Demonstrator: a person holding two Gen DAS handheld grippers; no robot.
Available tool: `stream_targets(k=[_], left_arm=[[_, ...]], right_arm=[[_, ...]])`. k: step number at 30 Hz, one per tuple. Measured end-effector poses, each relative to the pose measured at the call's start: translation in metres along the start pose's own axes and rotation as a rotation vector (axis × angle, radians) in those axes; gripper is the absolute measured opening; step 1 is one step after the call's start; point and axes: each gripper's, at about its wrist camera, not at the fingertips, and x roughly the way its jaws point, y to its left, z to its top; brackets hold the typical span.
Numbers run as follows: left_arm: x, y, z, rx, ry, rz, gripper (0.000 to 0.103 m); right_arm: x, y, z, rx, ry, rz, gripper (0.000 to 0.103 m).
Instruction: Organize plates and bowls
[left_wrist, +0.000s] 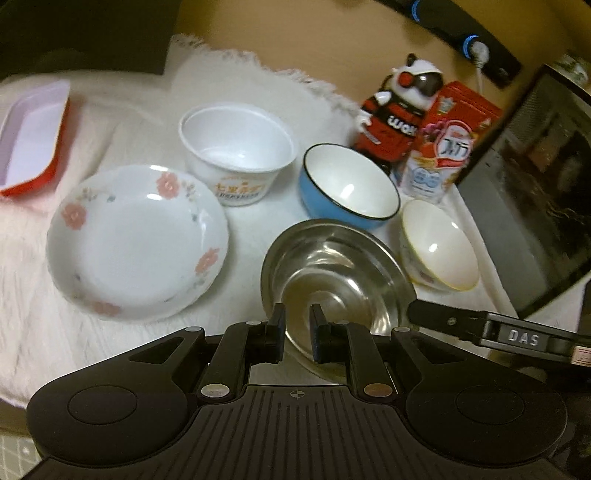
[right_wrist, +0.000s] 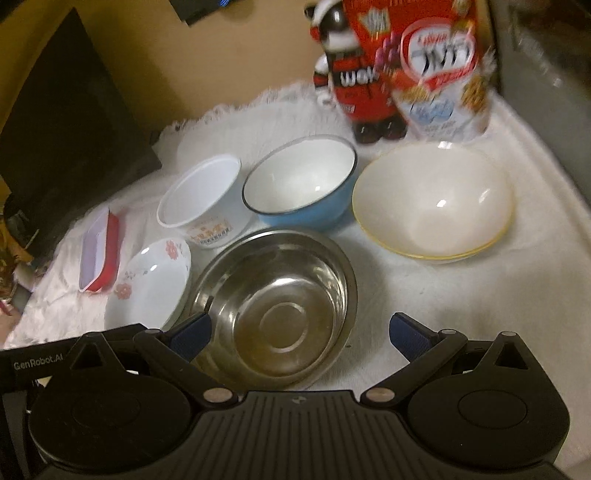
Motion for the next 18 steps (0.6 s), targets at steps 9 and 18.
stream_targets(k=[9, 18], left_arm=[[0.018, 0.01, -0.002, -0.064, 0.025, 0.052, 0.015], [0.024, 0.02, 0.005, -0.052, 0.027, 0.011, 0.015]], right_arm=[[0.049, -0.018, 0.004, 0.038, 0.126, 0.06, 0.103], [0.063, -0.032, -0.008, 0.101, 0.153, 0.033, 0.103]])
